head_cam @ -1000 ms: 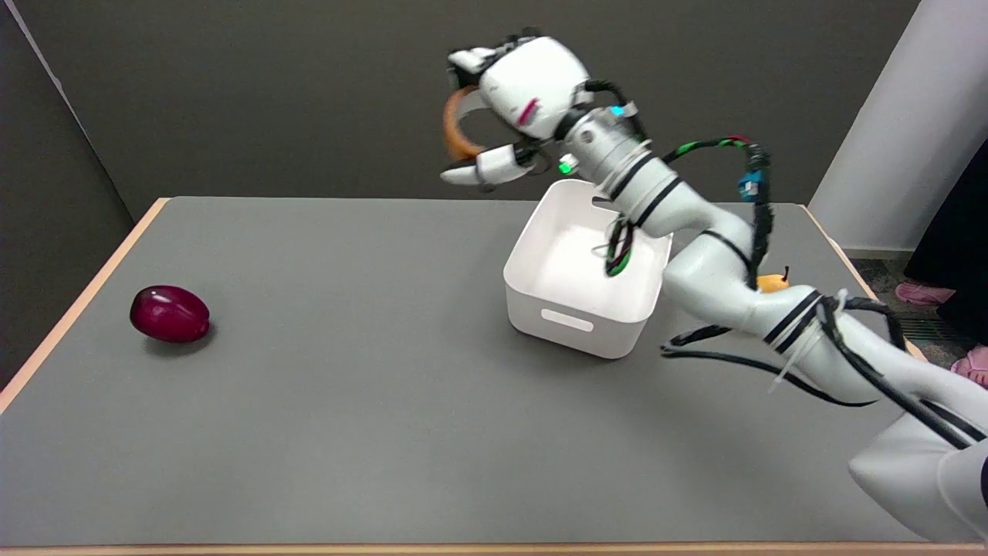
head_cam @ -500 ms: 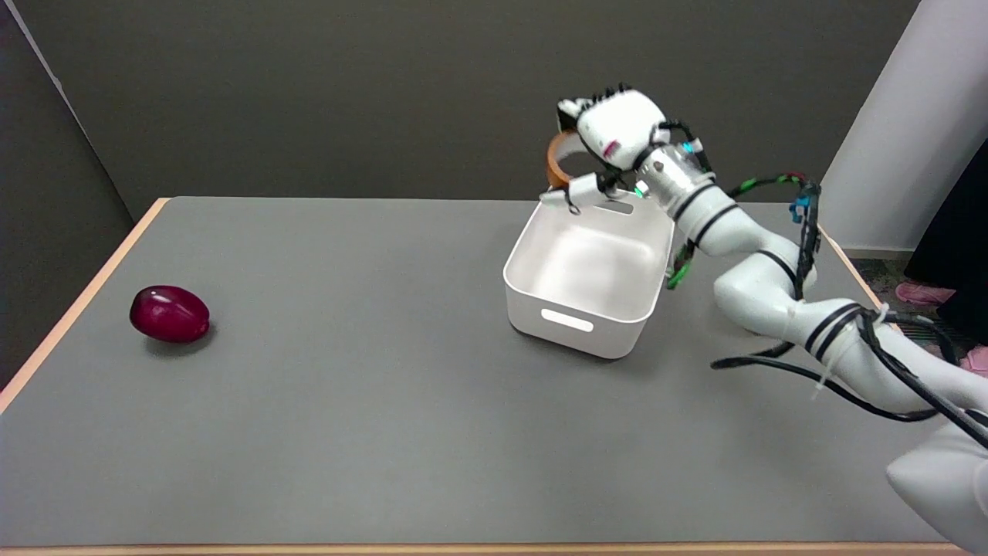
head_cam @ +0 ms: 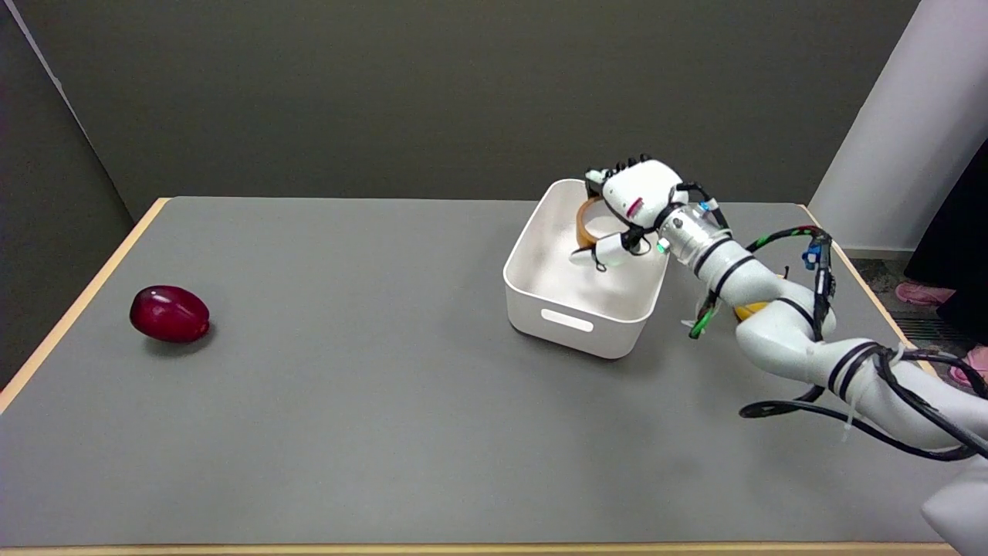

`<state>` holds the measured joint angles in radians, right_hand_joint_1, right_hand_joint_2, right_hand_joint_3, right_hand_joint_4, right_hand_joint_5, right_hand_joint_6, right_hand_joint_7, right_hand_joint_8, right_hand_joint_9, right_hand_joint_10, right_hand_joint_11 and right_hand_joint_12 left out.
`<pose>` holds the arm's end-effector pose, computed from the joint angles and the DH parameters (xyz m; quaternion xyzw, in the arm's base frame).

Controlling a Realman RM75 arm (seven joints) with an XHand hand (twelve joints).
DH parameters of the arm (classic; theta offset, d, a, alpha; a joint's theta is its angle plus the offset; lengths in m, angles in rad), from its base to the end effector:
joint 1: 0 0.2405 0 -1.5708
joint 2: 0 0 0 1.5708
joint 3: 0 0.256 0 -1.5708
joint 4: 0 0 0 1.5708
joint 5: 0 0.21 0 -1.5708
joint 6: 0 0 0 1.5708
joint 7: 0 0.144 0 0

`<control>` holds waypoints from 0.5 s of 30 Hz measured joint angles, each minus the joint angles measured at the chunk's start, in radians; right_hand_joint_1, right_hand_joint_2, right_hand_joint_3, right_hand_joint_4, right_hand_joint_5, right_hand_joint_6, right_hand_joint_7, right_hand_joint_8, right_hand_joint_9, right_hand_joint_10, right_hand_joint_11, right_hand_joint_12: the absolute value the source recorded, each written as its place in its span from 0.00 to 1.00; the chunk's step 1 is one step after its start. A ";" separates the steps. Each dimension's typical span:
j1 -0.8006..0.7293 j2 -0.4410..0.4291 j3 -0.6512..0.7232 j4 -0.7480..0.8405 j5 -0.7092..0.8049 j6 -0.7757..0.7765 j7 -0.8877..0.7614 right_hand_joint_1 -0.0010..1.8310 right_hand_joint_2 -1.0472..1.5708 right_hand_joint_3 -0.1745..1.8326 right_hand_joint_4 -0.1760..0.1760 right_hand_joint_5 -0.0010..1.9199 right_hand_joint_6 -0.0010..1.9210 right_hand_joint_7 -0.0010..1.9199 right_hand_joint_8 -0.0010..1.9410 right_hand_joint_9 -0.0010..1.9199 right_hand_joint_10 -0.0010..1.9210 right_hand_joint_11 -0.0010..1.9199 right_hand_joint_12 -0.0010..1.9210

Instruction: Place yellow tape into white box.

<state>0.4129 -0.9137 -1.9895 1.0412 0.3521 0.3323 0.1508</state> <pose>-0.2293 -0.4278 0.3888 0.7333 0.1125 -0.0641 0.6675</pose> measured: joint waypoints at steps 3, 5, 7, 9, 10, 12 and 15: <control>-0.020 0.005 -0.001 -0.003 0.006 0.007 0.019 0.28 0.65 0.58 0.98 0.15 0.35 0.27 0.36 0.30 0.54 0.28 0.82; -0.032 0.009 -0.001 -0.003 0.011 0.013 0.036 0.26 0.65 0.57 0.96 0.14 0.30 0.24 0.29 0.26 0.52 0.25 0.80; -0.043 0.012 0.002 -0.001 0.017 0.021 0.056 0.21 0.64 0.57 0.92 0.09 0.24 0.17 0.21 0.21 0.43 0.21 0.77; -0.053 0.017 0.005 0.002 0.024 0.033 0.081 0.16 0.62 0.59 0.91 0.06 0.22 0.11 0.17 0.16 0.37 0.18 0.72; -0.057 0.019 0.006 0.003 0.029 0.040 0.097 0.14 0.62 0.59 0.91 0.06 0.21 0.10 0.16 0.15 0.35 0.16 0.71; -0.065 0.025 0.010 0.006 0.037 0.056 0.129 0.11 0.61 0.59 0.90 0.05 0.18 0.07 0.14 0.12 0.33 0.15 0.69; -0.075 0.034 0.018 0.007 0.048 0.084 0.179 0.10 0.60 0.58 0.89 0.04 0.16 0.06 0.10 0.10 0.32 0.14 0.68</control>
<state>0.3376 -0.8797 -1.9717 1.0486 0.4000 0.4165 0.3293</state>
